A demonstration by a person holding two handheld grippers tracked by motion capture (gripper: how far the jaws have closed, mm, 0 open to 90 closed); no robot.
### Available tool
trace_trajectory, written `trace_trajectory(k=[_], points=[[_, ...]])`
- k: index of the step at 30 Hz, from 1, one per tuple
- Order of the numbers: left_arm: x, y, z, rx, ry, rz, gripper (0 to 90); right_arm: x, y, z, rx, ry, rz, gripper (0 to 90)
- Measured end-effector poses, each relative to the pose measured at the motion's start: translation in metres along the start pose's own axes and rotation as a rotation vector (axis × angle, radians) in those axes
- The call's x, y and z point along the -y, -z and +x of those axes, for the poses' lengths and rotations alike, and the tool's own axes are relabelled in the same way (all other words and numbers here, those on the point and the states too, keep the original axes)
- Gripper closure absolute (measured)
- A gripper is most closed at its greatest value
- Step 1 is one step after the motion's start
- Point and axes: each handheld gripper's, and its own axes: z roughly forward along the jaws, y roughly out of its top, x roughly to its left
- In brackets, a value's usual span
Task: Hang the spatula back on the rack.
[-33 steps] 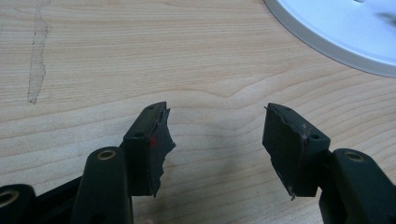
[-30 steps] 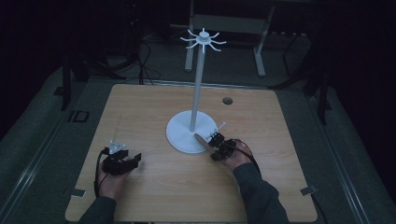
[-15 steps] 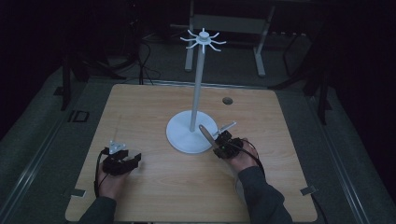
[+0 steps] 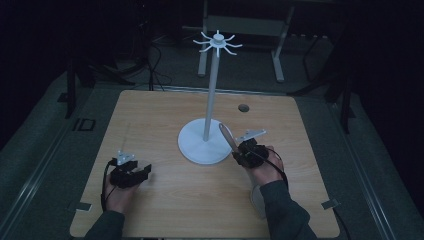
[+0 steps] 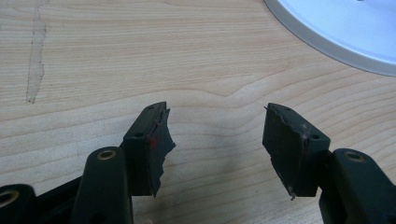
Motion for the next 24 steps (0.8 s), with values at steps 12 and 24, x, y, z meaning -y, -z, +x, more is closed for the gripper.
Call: trace_trajectory(k=[12, 24], points=[[0.0, 0.0, 0.0, -0.001, -0.003, 0.002, 41.4, -0.005, 0.029, -0.009, 0.031, -0.031, -0.159, 75.2], [0.0, 0.0, 0.001, 0.0, -0.001, 0.0, 41.3, -0.007, 0.043, -0.014, 0.039, -0.076, -0.265, 75.1]])
